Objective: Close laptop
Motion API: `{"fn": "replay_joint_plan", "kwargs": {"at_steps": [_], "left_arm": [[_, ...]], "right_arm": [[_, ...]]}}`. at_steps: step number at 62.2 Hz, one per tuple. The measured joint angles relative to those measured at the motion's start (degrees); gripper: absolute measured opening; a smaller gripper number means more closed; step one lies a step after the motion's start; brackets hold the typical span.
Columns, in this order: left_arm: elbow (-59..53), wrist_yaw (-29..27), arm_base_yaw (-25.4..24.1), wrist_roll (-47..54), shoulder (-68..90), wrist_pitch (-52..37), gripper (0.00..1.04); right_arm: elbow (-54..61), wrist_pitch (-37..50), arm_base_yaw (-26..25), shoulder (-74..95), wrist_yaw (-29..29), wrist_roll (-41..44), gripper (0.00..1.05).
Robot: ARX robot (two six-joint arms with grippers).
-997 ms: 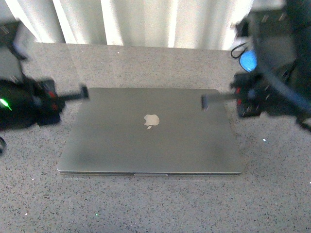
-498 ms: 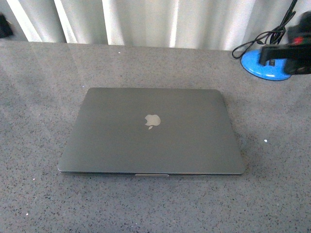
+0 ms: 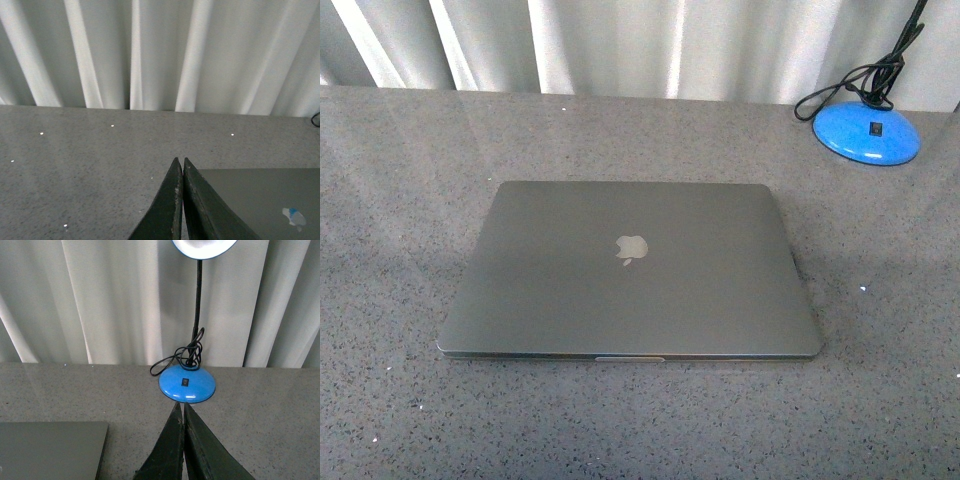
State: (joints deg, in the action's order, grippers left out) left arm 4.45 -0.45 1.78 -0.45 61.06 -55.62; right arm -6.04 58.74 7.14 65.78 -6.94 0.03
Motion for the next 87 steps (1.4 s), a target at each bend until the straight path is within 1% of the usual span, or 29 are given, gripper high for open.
{"fn": "replay_joint_plan", "kwargs": {"at_steps": [5, 11, 15, 20, 37, 50, 76, 87], "left_arm": [[-1.3, 0.1, -1.6, 0.0, -5.5, 3.9, 0.04], [-2.4, 0.3, -1.6, 0.0, -10.4, 7.8, 0.04], [-2.9, 0.3, -1.6, 0.0, -13.4, 10.3, 0.04], [-3.3, 0.3, -1.6, 0.0, -17.7, 14.0, 0.04], [-3.4, 0.3, -1.6, 0.0, -29.8, 24.8, 0.04], [-3.4, 0.3, -1.7, 0.0, -36.5, 31.1, 0.04], [-3.4, 0.3, -1.7, 0.0, -47.1, 41.4, 0.04], [-3.4, 0.3, -1.7, 0.0, -50.3, 44.6, 0.04]], "right_arm": [[1.8, -3.5, -1.2, -5.3, 1.2, 0.0, 0.01], [3.0, -7.4, -2.2, -10.5, 2.5, 0.0, 0.01], [3.7, -10.1, -5.2, -14.0, 6.4, 0.0, 0.01], [4.4, -13.6, -6.9, -18.3, 6.5, 0.0, 0.01], [4.8, -24.5, -7.0, -30.7, 6.9, 0.0, 0.01], [4.9, -31.4, -7.0, -38.3, 6.9, 0.0, 0.01], [4.9, -42.9, -7.0, -50.2, 6.9, 0.0, 0.01], [4.9, -46.5, -7.0, -53.8, 6.9, 0.0, 0.01]]}}
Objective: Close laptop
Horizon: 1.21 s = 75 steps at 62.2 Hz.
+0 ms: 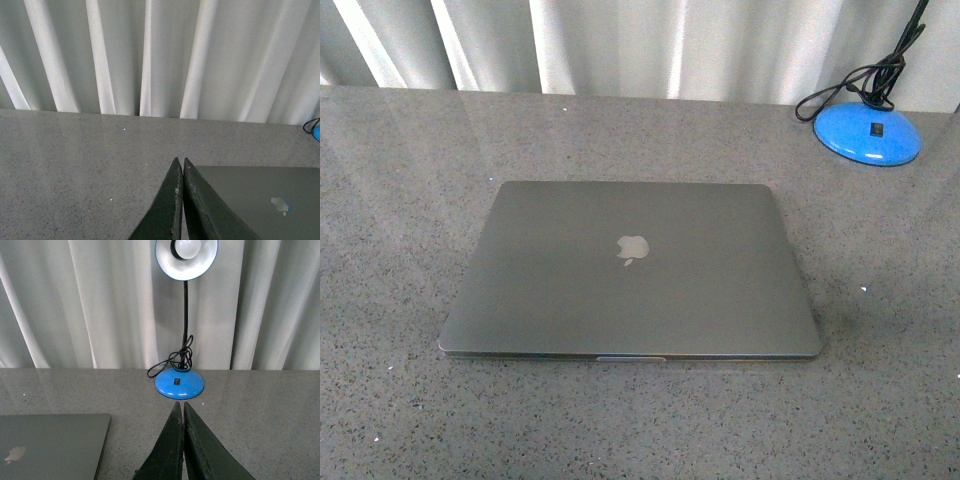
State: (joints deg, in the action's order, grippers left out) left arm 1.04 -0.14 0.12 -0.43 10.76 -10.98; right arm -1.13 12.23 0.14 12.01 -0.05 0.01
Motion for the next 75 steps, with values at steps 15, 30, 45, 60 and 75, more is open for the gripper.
{"fn": "replay_joint_plan", "kwargs": {"at_steps": [15, 30, 45, 60, 75], "left_arm": [[0.0, 0.1, 0.0, 0.0, -10.4, 10.6, 0.04], [0.0, 0.1, 0.0, 0.0, -10.6, 11.0, 0.13], [0.0, 0.1, 0.0, 0.0, -10.6, 11.0, 0.58], [0.0, 0.1, 0.0, 0.1, -10.6, 11.0, 1.0], [0.0, 0.1, 0.0, 0.1, -10.6, 11.0, 0.98]], "right_arm": [[0.0, -10.4, 0.0, -8.3, 0.0, 0.0, 0.01], [0.0, -12.1, 0.0, -11.8, 0.0, 0.0, 0.04], [0.0, -12.1, 0.0, -11.8, 0.0, 0.0, 0.47], [0.0, -12.1, 0.0, -11.8, 0.0, 0.0, 0.95], [0.0, -12.1, 0.0, -11.8, 0.0, -0.1, 0.95]]}}
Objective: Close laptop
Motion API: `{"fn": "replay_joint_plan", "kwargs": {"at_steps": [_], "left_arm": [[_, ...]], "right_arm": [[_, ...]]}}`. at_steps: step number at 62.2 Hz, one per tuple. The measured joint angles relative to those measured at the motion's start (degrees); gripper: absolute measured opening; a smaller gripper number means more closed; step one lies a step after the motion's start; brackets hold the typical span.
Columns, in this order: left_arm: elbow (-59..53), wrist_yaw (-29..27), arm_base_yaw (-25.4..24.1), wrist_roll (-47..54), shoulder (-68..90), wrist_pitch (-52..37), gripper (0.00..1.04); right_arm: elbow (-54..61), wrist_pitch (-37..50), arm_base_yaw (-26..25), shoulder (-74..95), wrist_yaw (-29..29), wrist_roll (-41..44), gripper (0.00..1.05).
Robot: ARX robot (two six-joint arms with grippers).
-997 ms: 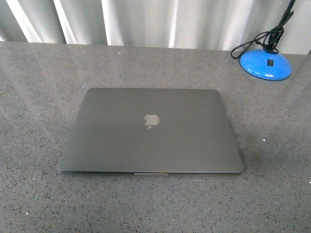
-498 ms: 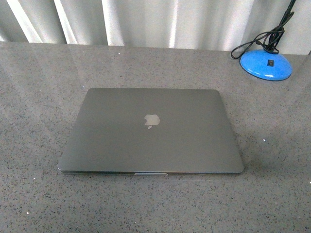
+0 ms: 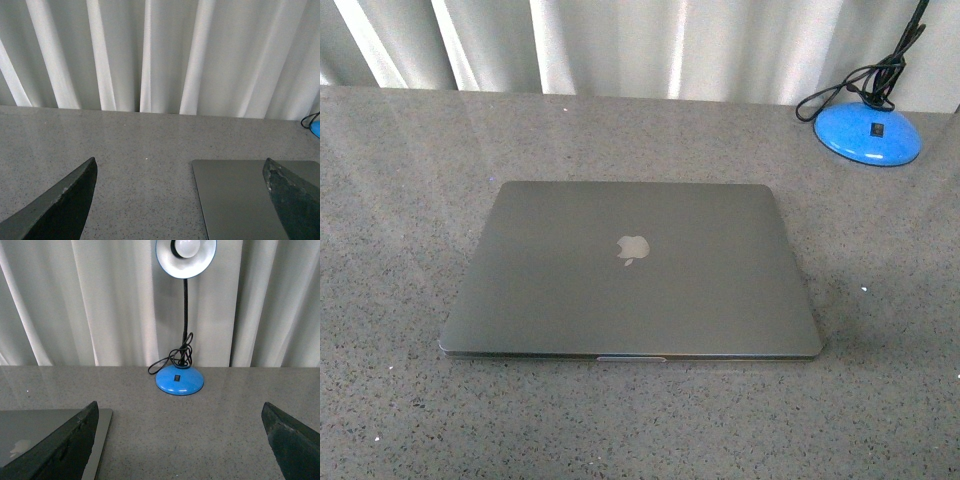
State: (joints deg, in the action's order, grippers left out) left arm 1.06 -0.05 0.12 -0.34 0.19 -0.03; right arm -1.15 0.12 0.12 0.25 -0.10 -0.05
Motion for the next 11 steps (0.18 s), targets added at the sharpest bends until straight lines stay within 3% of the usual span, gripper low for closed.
{"fn": "replay_joint_plan", "kwargs": {"at_steps": [11], "left_arm": [[0.0, 0.0, 0.0, 0.0, 0.0, 0.0, 0.98]], "right_arm": [[0.0, 0.0, 0.0, 0.0, 0.0, 0.0, 0.95]]}}
